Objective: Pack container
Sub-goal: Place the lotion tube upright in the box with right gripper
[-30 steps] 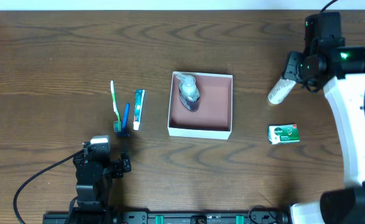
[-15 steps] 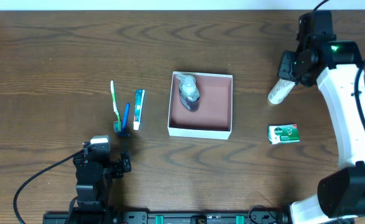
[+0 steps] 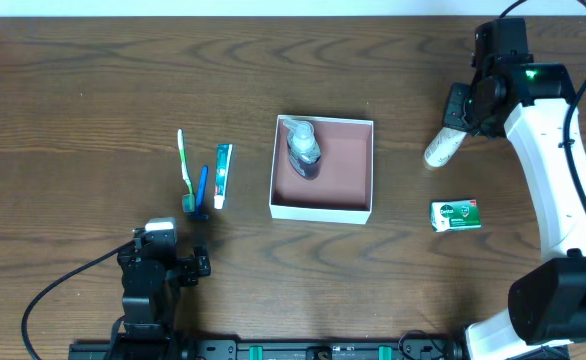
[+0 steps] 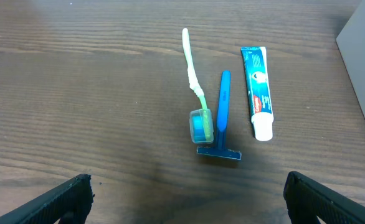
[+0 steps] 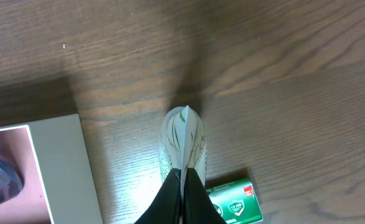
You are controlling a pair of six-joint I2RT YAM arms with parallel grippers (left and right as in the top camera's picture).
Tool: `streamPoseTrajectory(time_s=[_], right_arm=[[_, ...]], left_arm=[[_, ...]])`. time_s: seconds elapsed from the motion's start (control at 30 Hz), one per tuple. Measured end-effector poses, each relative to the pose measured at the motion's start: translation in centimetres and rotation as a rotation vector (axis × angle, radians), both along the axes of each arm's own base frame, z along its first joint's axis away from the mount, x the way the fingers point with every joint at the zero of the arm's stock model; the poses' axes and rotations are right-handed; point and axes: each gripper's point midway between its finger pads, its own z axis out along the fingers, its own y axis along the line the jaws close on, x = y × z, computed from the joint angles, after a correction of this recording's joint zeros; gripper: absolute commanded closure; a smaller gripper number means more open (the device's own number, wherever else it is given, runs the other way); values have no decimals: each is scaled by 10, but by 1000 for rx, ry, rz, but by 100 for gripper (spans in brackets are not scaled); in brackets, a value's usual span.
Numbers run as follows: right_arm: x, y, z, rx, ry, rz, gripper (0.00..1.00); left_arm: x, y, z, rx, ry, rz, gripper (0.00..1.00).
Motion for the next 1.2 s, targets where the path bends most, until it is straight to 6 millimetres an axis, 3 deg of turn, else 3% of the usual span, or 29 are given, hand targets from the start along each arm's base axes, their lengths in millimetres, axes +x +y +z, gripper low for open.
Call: streamPoseTrajectory(time_s=[0.2,0.3,0.43,0.57,0.63,0.7,0.83,0.93,1.2], right_arm=[[-4,-1,2,-6,14,-1,99],[-10,1,18,-3,17,5,99],[-14,20,81,-4,-109,54,99],[-38,63,147,28,-273,178,99],[-55,89,168,65,-328,253,99],[-69,109,177,104,-345,303,99],[-74,130,167,135,-304,338,99],[-69,134,151,121,-259,328,99],[-38,153,96,108,-160,324,99]], left_arm=[[0,0,0,0,0,0,2],[0,0,0,0,0,0,2],[0,0,0,0,0,0,2],[0,0,0,0,0,0,2],[0,0,0,0,0,0,2],[0,0,0,0,0,0,2],[0,0,0,0,0,0,2],[0,0,0,0,0,0,2],[0,0,0,0,0,0,2]])
